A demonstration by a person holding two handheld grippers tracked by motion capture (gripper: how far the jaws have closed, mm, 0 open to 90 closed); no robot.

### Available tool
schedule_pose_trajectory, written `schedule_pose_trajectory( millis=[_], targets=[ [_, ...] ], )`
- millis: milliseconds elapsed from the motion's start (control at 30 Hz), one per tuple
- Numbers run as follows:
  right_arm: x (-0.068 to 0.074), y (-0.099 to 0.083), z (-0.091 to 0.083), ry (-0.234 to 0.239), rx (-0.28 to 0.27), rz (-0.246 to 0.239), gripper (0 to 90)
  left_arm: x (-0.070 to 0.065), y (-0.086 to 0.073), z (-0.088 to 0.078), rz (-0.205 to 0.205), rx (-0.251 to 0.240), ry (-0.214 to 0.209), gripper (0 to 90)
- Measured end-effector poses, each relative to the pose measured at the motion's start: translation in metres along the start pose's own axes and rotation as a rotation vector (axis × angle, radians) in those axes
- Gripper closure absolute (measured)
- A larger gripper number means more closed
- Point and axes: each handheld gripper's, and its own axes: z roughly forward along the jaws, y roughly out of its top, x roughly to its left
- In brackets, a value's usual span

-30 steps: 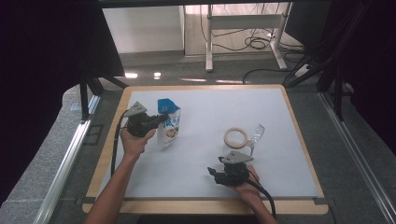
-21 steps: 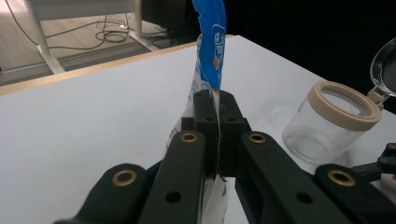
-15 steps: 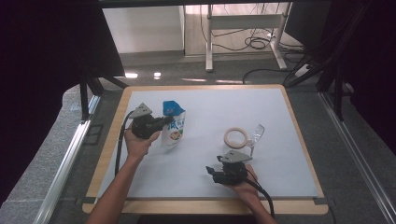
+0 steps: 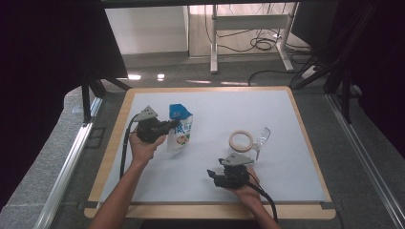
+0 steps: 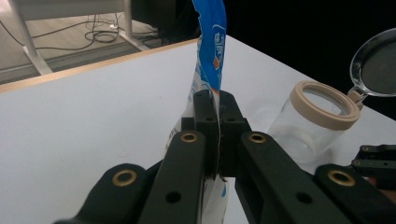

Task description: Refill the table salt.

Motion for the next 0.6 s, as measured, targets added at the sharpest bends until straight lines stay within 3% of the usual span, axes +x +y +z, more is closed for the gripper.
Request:
schedule_pose_trajectory(
  millis=[600],
  targets=[
    [0.002,0.013,0.011,-0.001,-0.023,0.007,38.0,-0.014,0.004,0.003,0.016,0.0,-0.032,89.9]
  ],
)
